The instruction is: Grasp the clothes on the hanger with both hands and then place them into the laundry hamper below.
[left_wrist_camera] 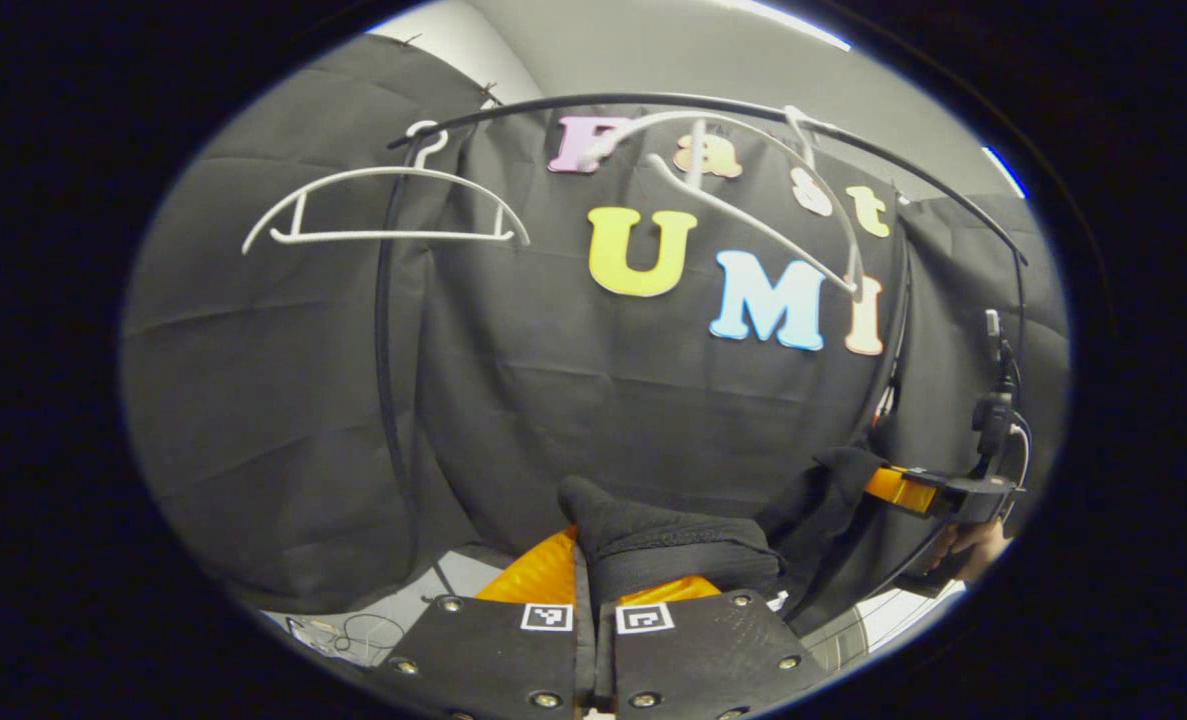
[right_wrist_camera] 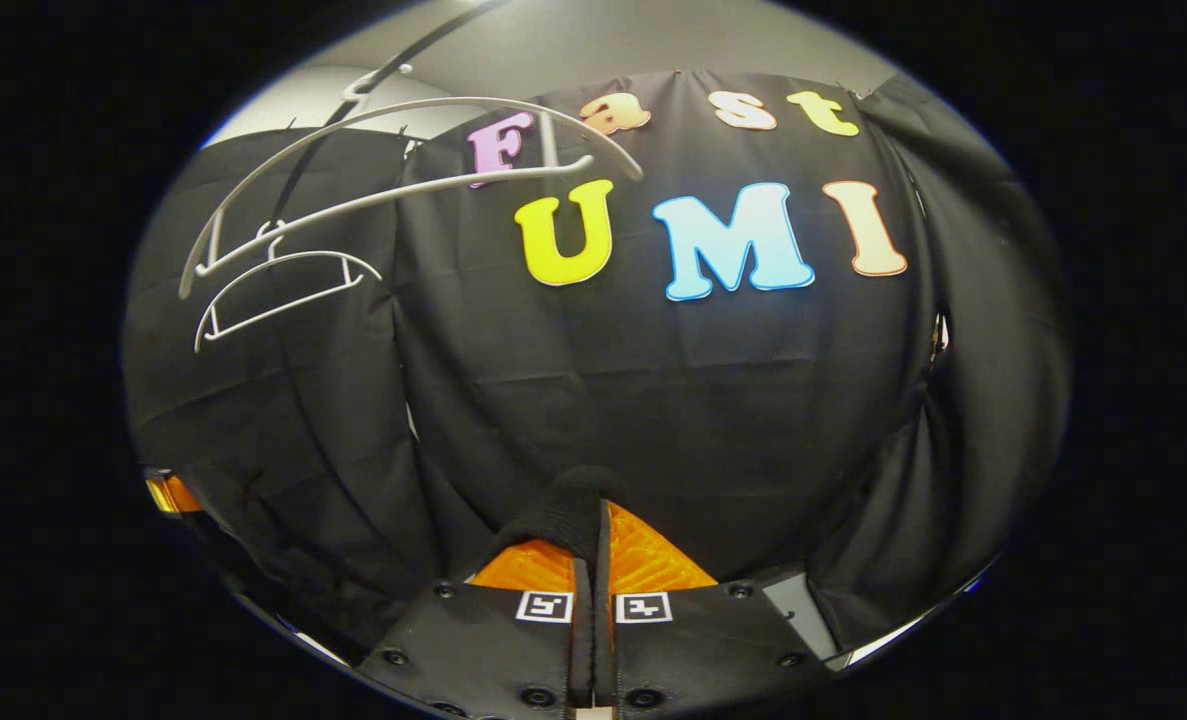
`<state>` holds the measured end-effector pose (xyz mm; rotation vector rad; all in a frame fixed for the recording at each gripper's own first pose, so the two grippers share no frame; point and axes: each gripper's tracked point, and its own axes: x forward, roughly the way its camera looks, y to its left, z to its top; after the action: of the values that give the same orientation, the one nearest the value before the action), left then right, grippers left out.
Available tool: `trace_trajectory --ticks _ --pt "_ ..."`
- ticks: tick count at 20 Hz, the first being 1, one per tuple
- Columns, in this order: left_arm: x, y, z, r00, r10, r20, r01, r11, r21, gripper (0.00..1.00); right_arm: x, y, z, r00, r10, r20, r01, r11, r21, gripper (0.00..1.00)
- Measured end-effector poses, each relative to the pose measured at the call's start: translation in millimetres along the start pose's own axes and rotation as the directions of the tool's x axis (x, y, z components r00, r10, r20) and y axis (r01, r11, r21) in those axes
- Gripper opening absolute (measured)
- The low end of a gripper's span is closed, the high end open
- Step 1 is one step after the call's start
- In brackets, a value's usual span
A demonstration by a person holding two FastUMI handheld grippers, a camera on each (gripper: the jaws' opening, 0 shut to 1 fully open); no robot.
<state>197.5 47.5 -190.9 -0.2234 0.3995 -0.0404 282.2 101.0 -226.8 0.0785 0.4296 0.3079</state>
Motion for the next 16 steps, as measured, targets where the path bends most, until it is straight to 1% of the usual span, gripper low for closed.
trace_trajectory --ticks 2,3,6,8,9,11,12,14,15,16 --pt "6.2 -20.9 -26.7 0.999 -0.038 -0.038 0.038 0.999 -0.002 0.01 -14.6 19.6 -19.4 0.999 0.028 -0.026 -0.029 1.0 -0.011 0.02" --pt "8.6 -31.0 -40.0 0.997 -0.056 -0.058 0.055 0.998 -0.01 0.02 -20.8 28.3 -30.4 0.998 0.043 -0.044 -0.043 0.999 -0.016 0.02" --pt "18.0 -53.8 -77.4 0.99 -0.094 -0.104 0.091 0.995 -0.03 0.01 -36.0 49.9 -70.7 0.991 0.081 -0.108 -0.084 0.996 -0.021 0.01" --pt "20.0 -61.6 -110.9 0.983 -0.104 -0.154 0.101 0.995 -0.028 0.01 -40.1 58.0 -104.5 0.984 0.089 -0.156 -0.093 0.995 -0.018 0.01" --pt "17.4 -62.3 -135.7 0.976 -0.097 -0.196 0.094 0.995 -0.023 0.02 -44.8 62.1 -121.9 0.98 0.087 -0.181 -0.092 0.996 -0.019 0.01" --pt "17.3 -61.6 -185.2 0.953 -0.064 -0.297 0.066 0.998 -0.003 0.02 -47.0 67.6 -157.7 0.967 0.08 -0.241 -0.092 0.995 -0.04 0.01" --pt "21.4 -59.2 -208.6 0.936 -0.04 -0.351 0.049 0.999 0.018 0.01 -42.9 67.0 -175.6 0.956 0.069 -0.286 -0.09 0.994 -0.06 0.01" --pt "27.0 -54.4 -247.9 0.897 0.012 -0.443 0.023 0.997 0.074 0.02 -52.3 63.8 -212.9 0.926 0.046 -0.374 -0.085 0.993 -0.088 0.03" --pt "27.1 -58.1 -265.9 0.875 0.015 -0.485 0.028 0.996 0.082 0.04 -55.1 62.7 -227.9 0.912 0.047 -0.407 -0.084 0.994 -0.075 0.06" --pt "26.4 -61.1 -278.6 0.861 0.023 -0.509 0.024 0.996 0.087 0.02 -55.0 60.7 -241.2 0.897 0.046 -0.439 -0.082 0.995 -0.064 0.06"
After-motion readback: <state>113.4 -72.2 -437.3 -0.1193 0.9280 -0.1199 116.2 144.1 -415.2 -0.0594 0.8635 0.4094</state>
